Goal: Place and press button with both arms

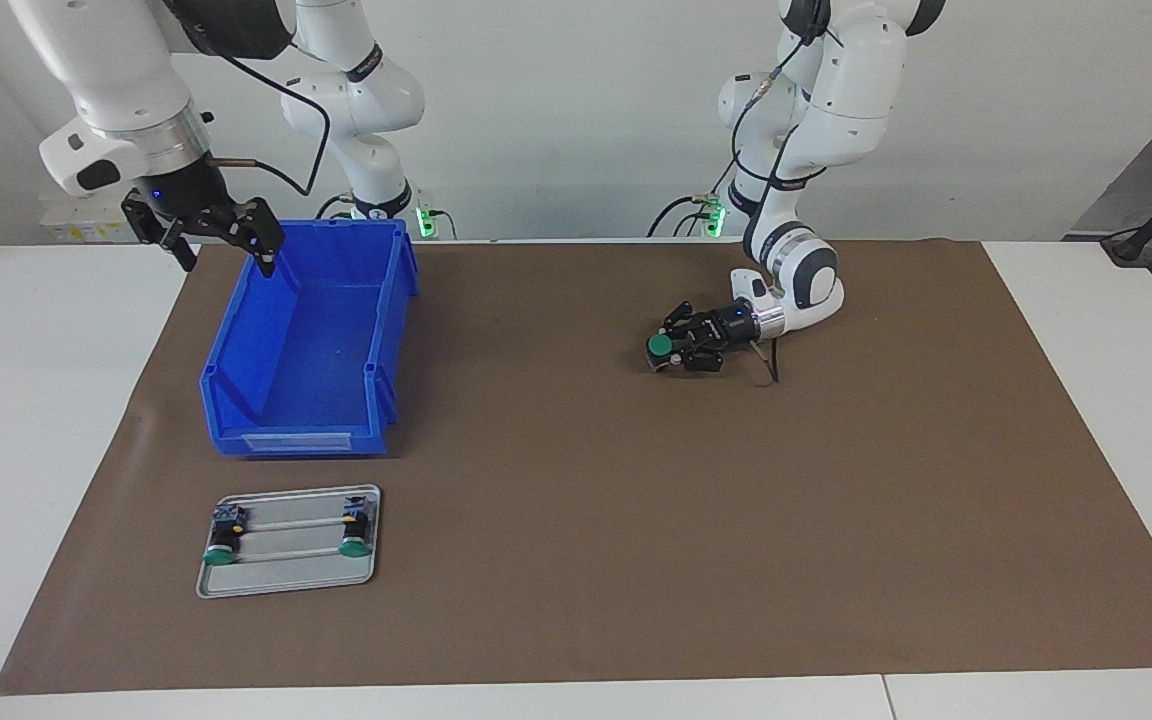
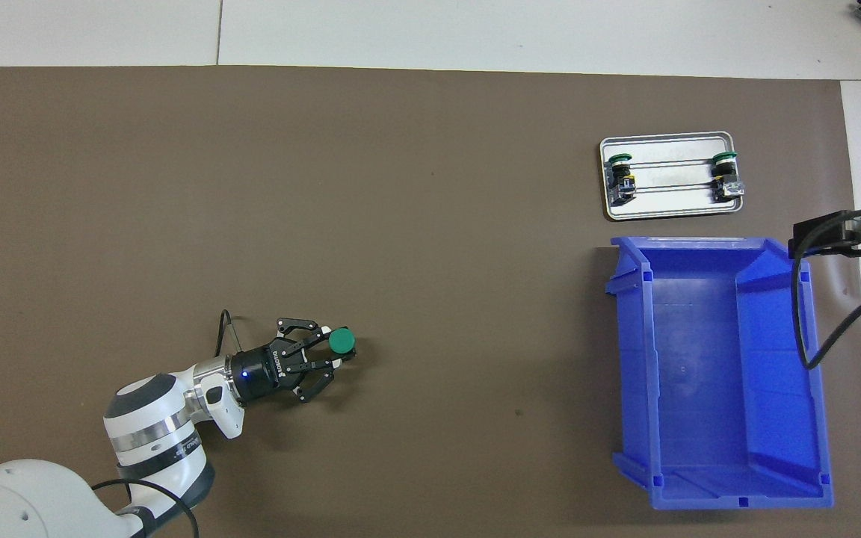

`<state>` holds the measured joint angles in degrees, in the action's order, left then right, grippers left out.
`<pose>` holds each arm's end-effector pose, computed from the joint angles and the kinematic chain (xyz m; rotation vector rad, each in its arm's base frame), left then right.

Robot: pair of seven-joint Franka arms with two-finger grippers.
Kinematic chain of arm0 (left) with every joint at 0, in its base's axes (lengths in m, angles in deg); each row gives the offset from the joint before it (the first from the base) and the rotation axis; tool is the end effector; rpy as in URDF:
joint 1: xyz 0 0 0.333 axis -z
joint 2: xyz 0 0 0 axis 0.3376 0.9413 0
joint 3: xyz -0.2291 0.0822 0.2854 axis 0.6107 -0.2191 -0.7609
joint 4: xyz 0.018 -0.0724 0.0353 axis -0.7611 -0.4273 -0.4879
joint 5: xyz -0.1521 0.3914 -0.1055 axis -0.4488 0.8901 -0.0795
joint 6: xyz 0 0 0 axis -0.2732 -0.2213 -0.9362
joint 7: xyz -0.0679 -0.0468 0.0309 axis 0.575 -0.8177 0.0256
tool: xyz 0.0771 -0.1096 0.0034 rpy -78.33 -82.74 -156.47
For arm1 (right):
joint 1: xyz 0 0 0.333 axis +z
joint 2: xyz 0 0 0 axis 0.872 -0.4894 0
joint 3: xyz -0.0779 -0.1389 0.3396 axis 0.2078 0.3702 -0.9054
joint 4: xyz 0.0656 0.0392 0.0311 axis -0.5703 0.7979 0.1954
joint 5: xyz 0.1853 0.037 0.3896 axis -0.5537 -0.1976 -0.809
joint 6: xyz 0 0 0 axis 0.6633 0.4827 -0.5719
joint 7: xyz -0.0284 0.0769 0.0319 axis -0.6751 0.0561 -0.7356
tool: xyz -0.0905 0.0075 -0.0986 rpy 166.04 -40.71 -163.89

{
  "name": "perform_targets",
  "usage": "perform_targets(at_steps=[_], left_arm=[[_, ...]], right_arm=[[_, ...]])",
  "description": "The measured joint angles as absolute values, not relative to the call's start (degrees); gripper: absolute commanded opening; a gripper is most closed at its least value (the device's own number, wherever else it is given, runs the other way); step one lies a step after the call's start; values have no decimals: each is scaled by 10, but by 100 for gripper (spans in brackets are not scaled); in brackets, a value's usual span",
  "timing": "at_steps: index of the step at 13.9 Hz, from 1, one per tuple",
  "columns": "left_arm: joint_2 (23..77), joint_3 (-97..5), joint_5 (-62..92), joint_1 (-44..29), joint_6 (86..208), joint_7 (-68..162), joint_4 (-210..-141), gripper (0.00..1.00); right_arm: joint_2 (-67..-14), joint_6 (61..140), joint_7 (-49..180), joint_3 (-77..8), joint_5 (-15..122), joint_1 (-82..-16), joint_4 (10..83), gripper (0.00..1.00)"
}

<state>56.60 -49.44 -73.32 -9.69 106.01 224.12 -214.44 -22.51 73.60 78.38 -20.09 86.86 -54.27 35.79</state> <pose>0.4263 -0.1832 0.1945 1.4444 -1.0173 1.3439 0.5788 -0.0176 0.6584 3.0930 -0.1620 0.0048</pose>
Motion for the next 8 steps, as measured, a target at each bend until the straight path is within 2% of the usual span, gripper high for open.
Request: perform_targets(at_steps=[4, 8], left_arm=[[566, -494, -733, -96, 1061, 2242, -2144, 1], [564, -494, -732, -96, 1063, 2242, -2144, 11]], right_arm=[[-225, 736, 784, -201, 869, -543, 358, 100], [-225, 736, 784, -201, 869, -543, 358, 100]])
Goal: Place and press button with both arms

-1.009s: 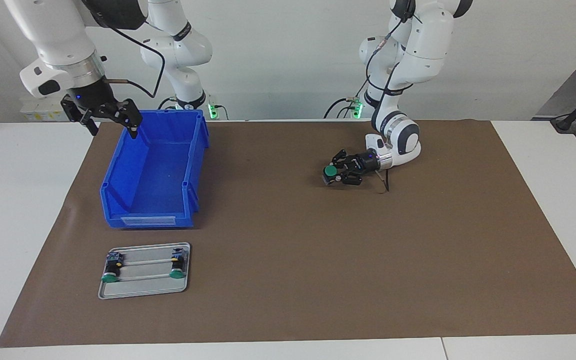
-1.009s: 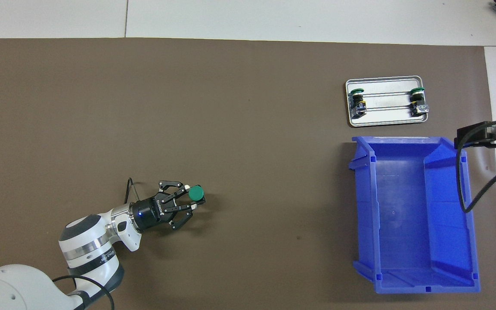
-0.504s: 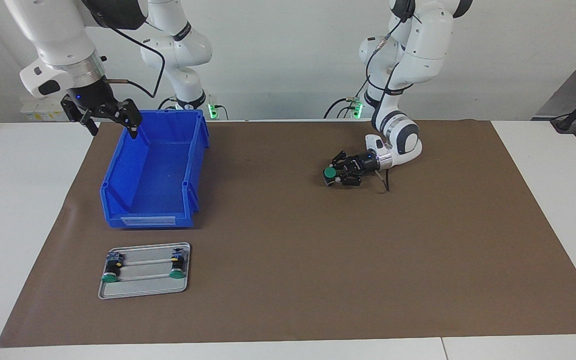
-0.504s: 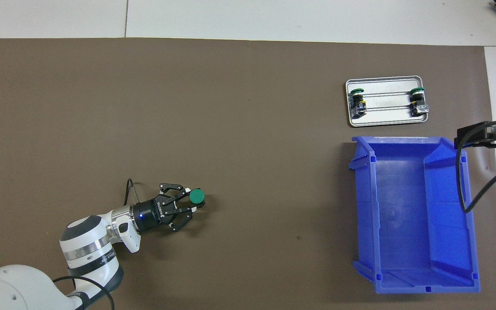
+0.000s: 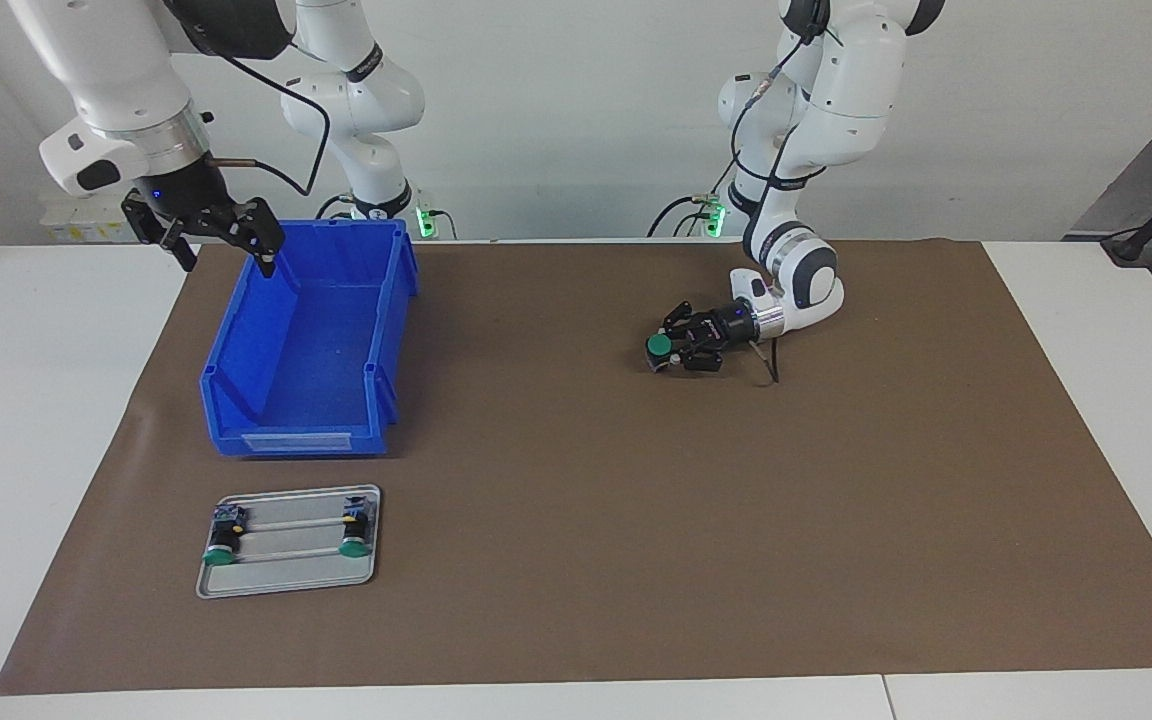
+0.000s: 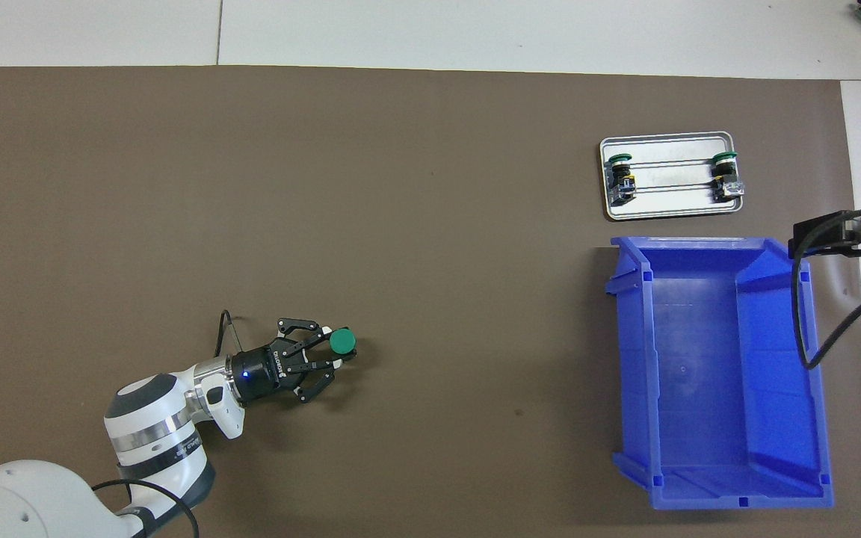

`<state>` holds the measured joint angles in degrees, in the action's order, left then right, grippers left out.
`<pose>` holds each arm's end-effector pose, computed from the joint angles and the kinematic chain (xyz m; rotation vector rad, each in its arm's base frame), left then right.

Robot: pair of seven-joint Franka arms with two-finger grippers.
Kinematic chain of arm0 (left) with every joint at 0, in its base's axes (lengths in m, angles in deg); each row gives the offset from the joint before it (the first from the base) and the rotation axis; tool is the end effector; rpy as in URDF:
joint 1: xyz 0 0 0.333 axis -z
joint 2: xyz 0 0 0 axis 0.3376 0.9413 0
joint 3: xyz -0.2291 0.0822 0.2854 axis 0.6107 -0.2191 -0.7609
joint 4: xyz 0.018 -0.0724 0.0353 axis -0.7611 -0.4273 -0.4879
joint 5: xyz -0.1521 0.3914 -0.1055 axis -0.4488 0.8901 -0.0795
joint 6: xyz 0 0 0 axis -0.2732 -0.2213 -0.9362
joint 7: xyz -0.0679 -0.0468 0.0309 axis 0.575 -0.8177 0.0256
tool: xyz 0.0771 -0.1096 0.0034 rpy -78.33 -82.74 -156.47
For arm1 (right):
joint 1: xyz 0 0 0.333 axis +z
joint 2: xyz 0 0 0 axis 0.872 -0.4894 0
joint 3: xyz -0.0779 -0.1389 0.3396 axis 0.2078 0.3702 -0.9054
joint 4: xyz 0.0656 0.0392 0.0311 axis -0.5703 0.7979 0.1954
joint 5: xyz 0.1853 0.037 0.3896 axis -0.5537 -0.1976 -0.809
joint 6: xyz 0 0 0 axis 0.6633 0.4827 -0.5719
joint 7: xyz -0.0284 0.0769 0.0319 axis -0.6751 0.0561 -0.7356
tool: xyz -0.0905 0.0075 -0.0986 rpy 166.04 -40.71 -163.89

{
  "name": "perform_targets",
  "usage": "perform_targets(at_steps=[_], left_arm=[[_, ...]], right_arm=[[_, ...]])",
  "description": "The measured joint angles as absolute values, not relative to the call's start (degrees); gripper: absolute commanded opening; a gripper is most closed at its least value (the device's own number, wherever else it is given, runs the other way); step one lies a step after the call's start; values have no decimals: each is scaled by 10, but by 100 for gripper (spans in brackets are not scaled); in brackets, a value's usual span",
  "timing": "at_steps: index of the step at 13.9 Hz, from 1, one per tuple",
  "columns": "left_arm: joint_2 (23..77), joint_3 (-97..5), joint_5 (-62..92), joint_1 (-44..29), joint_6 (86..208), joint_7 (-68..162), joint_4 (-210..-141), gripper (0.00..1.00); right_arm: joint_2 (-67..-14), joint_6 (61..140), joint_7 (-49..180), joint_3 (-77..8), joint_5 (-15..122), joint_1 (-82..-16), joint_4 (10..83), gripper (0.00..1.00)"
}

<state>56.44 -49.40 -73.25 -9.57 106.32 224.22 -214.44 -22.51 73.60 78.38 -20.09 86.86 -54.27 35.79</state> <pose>0.4260 -0.1840 0.1951 1.4448 -1.0250 1.3429 0.5788 -0.0176 0.6584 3.0930 -0.1620 0.0048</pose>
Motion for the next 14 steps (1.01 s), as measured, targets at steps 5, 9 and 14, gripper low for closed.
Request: perform_targets(at_steps=[5, 9, 14], left_arm=[[563, -494, -731, -96, 1065, 2242, -2146, 22], [559, -496, -703, -108, 1067, 2242, -2146, 28], [558, -496, -695, -112, 1067, 2242, -2146, 35]], right_arm=[[-225, 736, 784, -201, 869, -543, 358, 100], [-225, 736, 784, -201, 869, -543, 358, 100], [-225, 736, 784, -201, 869, -543, 358, 100]])
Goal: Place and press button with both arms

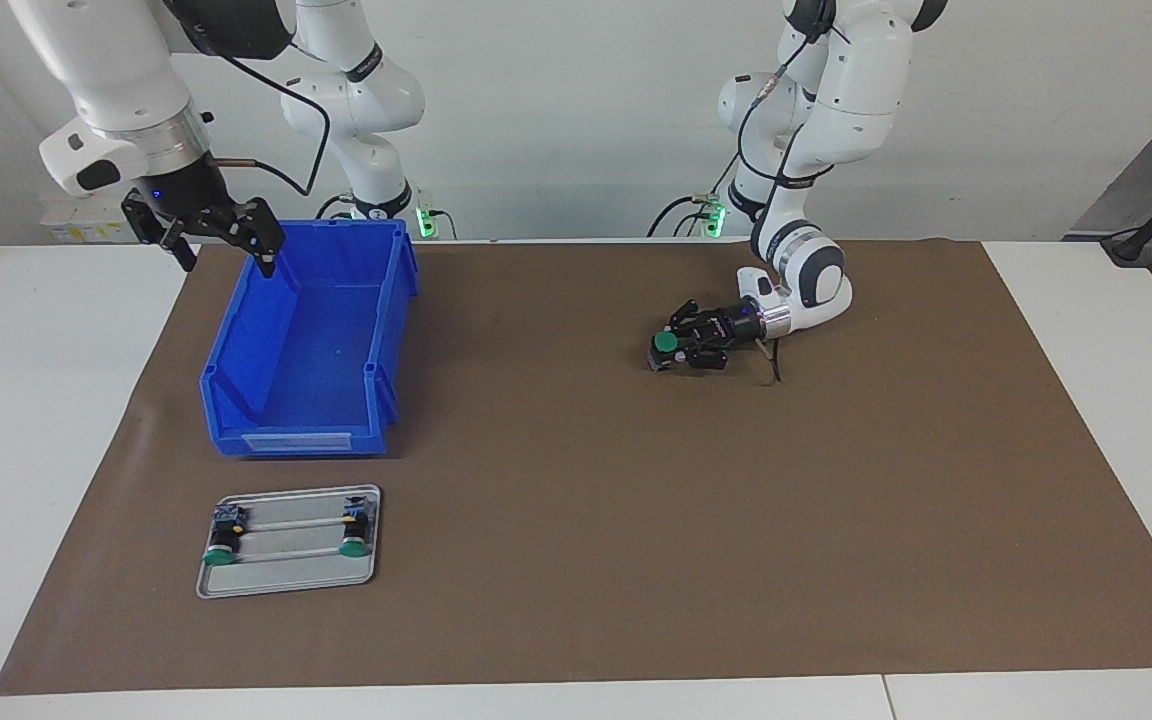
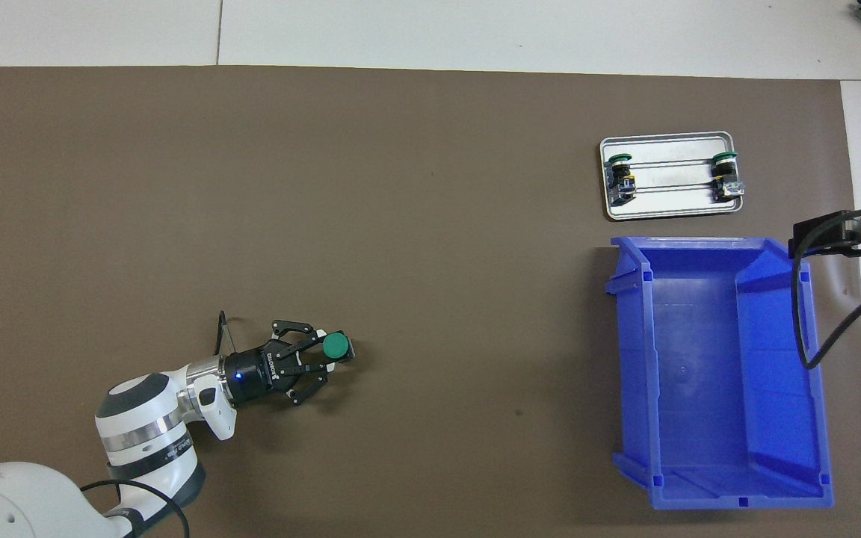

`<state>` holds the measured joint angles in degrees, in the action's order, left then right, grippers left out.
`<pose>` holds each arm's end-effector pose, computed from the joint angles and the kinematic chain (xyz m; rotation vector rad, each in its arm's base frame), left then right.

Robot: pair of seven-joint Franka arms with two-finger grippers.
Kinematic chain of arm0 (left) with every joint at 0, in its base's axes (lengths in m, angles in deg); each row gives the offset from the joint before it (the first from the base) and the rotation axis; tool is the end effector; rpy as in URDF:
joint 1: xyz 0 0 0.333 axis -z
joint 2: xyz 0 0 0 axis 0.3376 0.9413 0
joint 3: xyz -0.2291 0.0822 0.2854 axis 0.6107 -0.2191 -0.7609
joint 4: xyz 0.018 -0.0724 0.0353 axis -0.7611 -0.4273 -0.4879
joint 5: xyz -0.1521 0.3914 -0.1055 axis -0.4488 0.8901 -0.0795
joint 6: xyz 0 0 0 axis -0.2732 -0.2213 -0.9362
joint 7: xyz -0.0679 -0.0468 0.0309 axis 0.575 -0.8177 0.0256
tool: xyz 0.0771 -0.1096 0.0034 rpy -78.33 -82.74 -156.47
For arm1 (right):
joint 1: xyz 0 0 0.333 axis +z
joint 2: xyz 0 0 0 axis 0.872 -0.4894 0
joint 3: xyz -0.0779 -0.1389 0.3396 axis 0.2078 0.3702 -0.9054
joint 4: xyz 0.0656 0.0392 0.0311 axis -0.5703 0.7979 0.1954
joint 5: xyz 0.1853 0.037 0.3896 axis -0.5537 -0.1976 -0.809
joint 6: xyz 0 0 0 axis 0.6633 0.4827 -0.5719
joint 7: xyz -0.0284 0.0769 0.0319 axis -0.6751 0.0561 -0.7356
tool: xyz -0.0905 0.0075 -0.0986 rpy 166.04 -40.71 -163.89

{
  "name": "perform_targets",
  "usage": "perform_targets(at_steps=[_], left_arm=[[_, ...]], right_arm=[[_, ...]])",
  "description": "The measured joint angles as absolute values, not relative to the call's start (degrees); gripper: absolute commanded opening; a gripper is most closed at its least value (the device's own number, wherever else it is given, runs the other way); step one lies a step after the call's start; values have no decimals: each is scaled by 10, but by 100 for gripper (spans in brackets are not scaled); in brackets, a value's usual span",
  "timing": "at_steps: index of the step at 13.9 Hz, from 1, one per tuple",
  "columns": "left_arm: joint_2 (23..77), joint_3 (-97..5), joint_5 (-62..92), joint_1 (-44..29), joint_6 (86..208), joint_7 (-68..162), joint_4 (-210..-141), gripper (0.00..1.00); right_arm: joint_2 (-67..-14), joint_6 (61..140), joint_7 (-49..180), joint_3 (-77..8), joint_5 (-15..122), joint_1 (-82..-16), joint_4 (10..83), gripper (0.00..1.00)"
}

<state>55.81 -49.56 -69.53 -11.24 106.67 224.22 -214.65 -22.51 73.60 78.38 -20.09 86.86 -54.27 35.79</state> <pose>0.4242 -0.1716 0.1962 1.4367 -1.0659 1.3214 0.5788 -0.0176 0.6584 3.0930 -0.1620 0.0048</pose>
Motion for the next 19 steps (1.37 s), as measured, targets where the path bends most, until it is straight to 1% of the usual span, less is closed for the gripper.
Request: perform_targets(at_steps=[4, 6, 7, 8, 12, 14, 15, 16, 19], left_arm=[[557, -495, -693, -112, 1072, 2242, -2149, 36], [557, -495, -693, -112, 1072, 2242, -2149, 43], [557, -495, -693, -112, 1072, 2242, -2149, 44], [557, -495, -693, -112, 1072, 2242, -2149, 47], [557, -494, -692, -112, 1072, 2242, -2150, 53], [557, -494, -691, -112, 1072, 2242, -2150, 54], [557, -494, -691, -112, 1072, 2242, -2150, 57], [557, -493, -691, -112, 1072, 2242, -2150, 58], [557, -493, -691, -112, 1072, 2242, -2150, 66]], right_arm=[[-225, 736, 784, -201, 869, -543, 358, 100], [-225, 736, 784, -201, 869, -543, 358, 100], [-225, 736, 784, -201, 869, -543, 358, 100], [-225, 736, 784, -201, 869, -543, 358, 100], [-225, 736, 784, -201, 869, -543, 358, 100], [-225, 736, 784, -201, 869, -543, 358, 100], [-225, 736, 784, -201, 869, -543, 358, 100], [-225, 736, 784, -201, 869, -543, 358, 100], [-225, 736, 784, -201, 869, -543, 358, 100]])
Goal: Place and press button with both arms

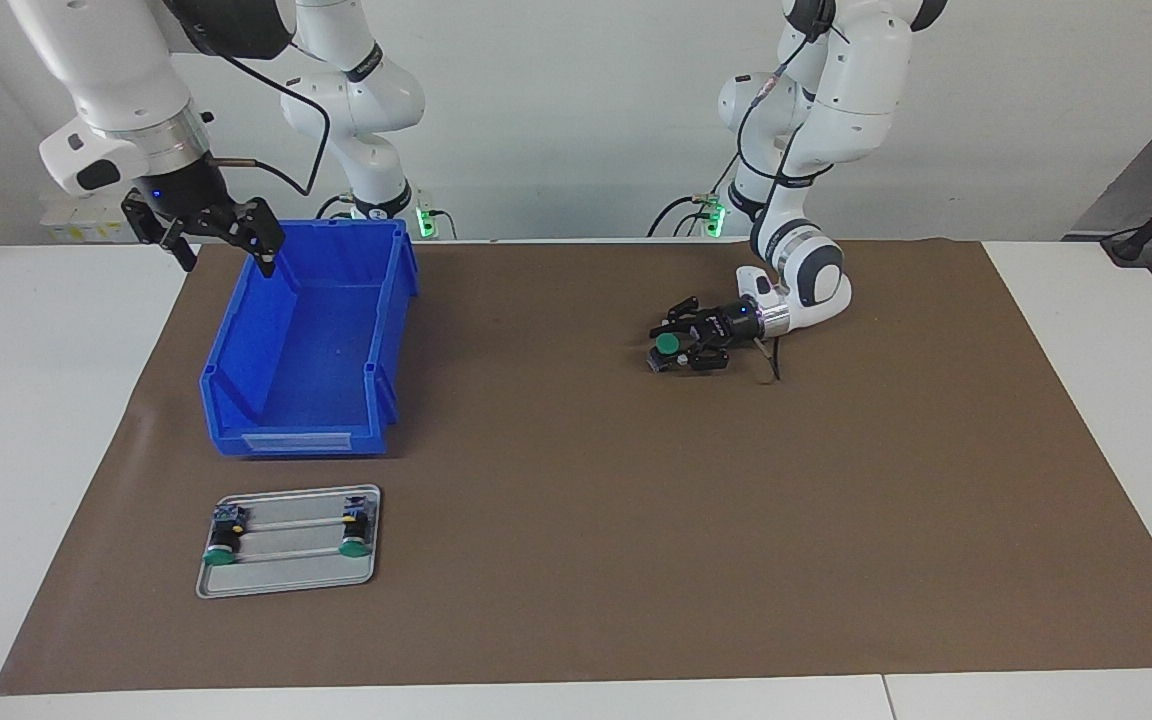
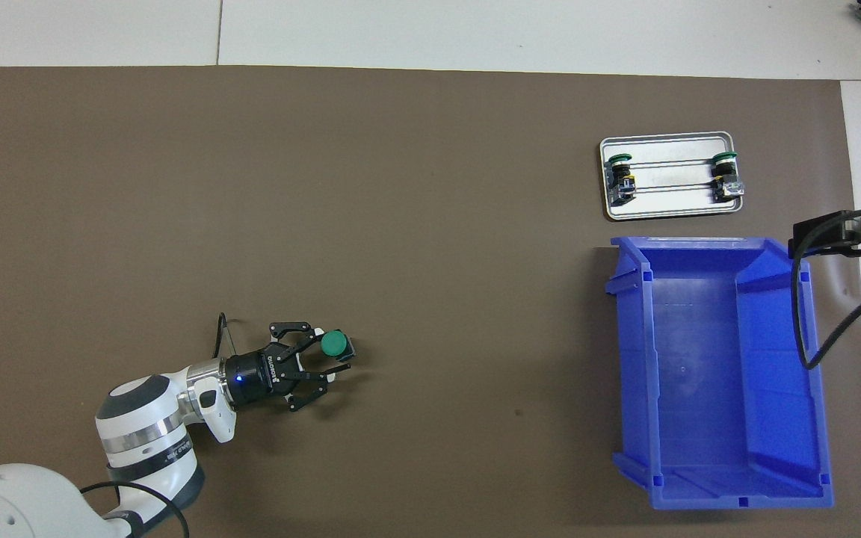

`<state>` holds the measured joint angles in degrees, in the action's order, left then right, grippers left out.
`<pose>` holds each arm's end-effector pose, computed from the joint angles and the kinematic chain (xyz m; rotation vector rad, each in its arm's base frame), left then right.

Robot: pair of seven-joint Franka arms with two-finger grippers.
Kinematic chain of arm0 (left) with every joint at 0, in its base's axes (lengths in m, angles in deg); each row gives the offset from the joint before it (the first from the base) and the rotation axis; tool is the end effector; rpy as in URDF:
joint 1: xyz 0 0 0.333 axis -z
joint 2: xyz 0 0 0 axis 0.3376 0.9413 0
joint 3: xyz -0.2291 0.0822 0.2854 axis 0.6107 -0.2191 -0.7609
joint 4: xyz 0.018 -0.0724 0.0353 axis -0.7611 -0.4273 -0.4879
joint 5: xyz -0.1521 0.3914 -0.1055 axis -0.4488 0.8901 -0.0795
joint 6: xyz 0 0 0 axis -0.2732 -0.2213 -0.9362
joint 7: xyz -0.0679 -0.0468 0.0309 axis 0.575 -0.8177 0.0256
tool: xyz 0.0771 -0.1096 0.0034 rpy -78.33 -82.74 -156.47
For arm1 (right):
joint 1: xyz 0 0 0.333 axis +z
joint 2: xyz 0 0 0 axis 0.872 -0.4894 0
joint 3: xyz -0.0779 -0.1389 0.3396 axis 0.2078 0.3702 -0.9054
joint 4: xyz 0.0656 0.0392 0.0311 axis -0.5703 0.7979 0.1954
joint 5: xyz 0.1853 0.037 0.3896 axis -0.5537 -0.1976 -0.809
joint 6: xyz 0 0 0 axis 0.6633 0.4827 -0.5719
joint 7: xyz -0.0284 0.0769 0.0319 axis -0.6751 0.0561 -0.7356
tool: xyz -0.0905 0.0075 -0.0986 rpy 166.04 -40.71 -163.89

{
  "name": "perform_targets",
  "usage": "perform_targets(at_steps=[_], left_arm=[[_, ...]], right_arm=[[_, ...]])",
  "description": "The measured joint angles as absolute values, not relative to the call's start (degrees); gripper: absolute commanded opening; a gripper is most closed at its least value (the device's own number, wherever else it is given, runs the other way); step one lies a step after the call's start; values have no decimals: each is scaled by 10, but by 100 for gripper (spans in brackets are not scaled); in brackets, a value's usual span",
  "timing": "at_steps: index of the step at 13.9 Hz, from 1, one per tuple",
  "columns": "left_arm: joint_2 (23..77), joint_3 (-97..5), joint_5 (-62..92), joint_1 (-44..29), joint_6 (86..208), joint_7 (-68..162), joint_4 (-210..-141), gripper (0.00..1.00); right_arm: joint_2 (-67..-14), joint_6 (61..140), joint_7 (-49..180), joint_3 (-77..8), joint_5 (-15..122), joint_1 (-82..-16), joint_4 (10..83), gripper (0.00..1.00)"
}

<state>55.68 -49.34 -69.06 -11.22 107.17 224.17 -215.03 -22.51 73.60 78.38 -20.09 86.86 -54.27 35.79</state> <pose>0.4198 -0.1724 0.1942 1.4407 -1.0749 1.3051 0.5788 -0.0176 0.6584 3.0930 -0.1620 0.0048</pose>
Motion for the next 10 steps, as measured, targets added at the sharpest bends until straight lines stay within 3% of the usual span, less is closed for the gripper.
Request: perform_targets(at_steps=[6, 10], left_arm=[[557, -493, -689, -112, 1073, 2240, -2152, 91], [557, -493, -689, -112, 1077, 2240, -2152, 92]], right_arm=[[-225, 736, 784, -201, 869, -543, 358, 100], [-225, 736, 784, -201, 869, -543, 358, 100]])
